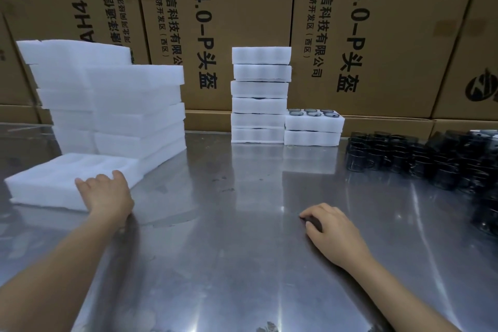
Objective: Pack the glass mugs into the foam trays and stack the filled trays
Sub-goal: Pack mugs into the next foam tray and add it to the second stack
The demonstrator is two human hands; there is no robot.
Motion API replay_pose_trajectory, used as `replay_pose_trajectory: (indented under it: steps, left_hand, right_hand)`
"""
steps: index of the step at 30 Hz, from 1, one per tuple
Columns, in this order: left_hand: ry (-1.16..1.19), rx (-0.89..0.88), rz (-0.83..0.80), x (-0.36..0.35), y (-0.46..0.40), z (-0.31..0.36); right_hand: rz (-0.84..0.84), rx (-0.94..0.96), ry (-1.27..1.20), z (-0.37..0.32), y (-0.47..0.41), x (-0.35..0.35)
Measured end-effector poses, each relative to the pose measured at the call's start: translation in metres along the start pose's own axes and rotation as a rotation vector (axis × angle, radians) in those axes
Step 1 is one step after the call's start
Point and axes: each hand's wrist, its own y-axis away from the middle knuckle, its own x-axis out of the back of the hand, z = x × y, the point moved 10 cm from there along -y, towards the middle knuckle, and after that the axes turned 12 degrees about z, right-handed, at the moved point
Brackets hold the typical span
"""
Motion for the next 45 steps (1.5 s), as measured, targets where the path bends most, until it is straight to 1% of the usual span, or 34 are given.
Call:
replay_pose_trajectory:
  steps: [2,5,6,8,10,13,14,17,19,21,23,25,27,29,30,31,32,33,34,36,37,38,40,43,45]
  left_hand:
    - [0.107,-0.046,0.016,0.006,-0.003,0.004]
    - [0.464,-0.074,0.011,0.018,0.005,0.023]
    - [0.544,-0.079,0.005,0.025,0.012,0.033]
    - [0.595,-0.152,0.021,0.046,0.034,0.06]
    - [0.626,-0.263,0.045,0.072,0.064,0.094]
    - [0.734,-0.449,0.039,0.112,0.121,0.152]
    - [0.782,-0.514,0.028,0.126,0.14,0.171]
    - [0.908,-0.699,0.022,0.166,0.195,0.224]
    - [0.928,-0.804,0.105,0.19,0.224,0.247]
    - [0.902,-0.88,0.187,0.206,0.243,0.263]
    - [0.927,-0.908,0.176,0.209,0.251,0.271]
    - [1.001,-0.872,0.134,0.205,0.247,0.272]
    - [1.055,-0.806,0.183,0.206,0.234,0.261]
    - [1.064,-0.697,0.286,0.205,0.206,0.241]
    - [1.076,-0.625,0.3,0.198,0.185,0.229]
    - [1.096,-0.534,0.265,0.19,0.162,0.216]
    - [1.143,-0.424,0.165,0.17,0.135,0.203]
    - [1.238,-0.302,-0.008,0.145,0.114,0.193]
    - [1.373,-0.174,-0.241,0.116,0.102,0.189]
    - [1.745,0.042,-0.704,0.075,0.111,0.196]
    - [1.899,0.126,-0.824,0.066,0.117,0.2]
    - [1.975,0.18,-0.857,0.059,0.121,0.204]
    - [1.991,0.232,-0.843,0.051,0.123,0.214]
    - [1.941,0.176,-0.813,0.059,0.125,0.229]
    - [1.939,0.135,-0.851,0.065,0.126,0.24]
  right_hand:
    - [-0.006,-0.006,-0.015,0.001,0.0,0.0]
    - [-0.011,-0.015,-0.025,0.001,-0.001,0.0]
    - [-0.012,-0.02,-0.028,0.001,-0.001,-0.001]
    - [-0.013,-0.026,-0.034,0.002,0.0,-0.001]
    - [-0.011,-0.024,-0.04,0.002,0.0,-0.001]
    - [-0.005,-0.049,-0.088,0.005,-0.002,-0.001]
    - [0.013,-0.095,-0.168,0.008,-0.002,0.001]
    - [0.14,-0.32,-0.562,0.024,-0.006,0.01]
    - [0.204,-0.416,-0.749,0.034,-0.008,0.016]
    - [0.194,-0.492,-0.873,0.048,-0.008,0.018]
    - [0.119,-0.583,-0.979,0.063,-0.006,0.015]
    - [0.057,-0.654,-1.056,0.076,-0.005,0.012]
    - [0.023,-0.651,-1.058,0.08,-0.007,0.009]
    - [0.028,-0.633,-1.035,0.08,-0.009,0.009]
    - [0.043,-0.634,-1.035,0.081,-0.009,0.009]
    - [0.063,-0.645,-1.045,0.082,-0.009,0.009]
    - [0.089,-0.662,-1.059,0.084,-0.009,0.011]
    - [0.118,-0.685,-1.074,0.087,-0.009,0.013]
    - [0.143,-0.71,-1.084,0.09,-0.009,0.014]
    - [0.173,-0.742,-1.091,0.094,-0.011,0.014]
    - [0.172,-0.747,-1.091,0.095,-0.013,0.013]
    - [0.163,-0.746,-1.083,0.095,-0.016,0.011]
    - [0.131,-0.714,-1.025,0.094,-0.021,0.009]
    - [0.12,-0.689,-0.913,0.103,-0.03,0.01]
    - [0.089,-0.717,-0.918,0.113,-0.034,0.009]
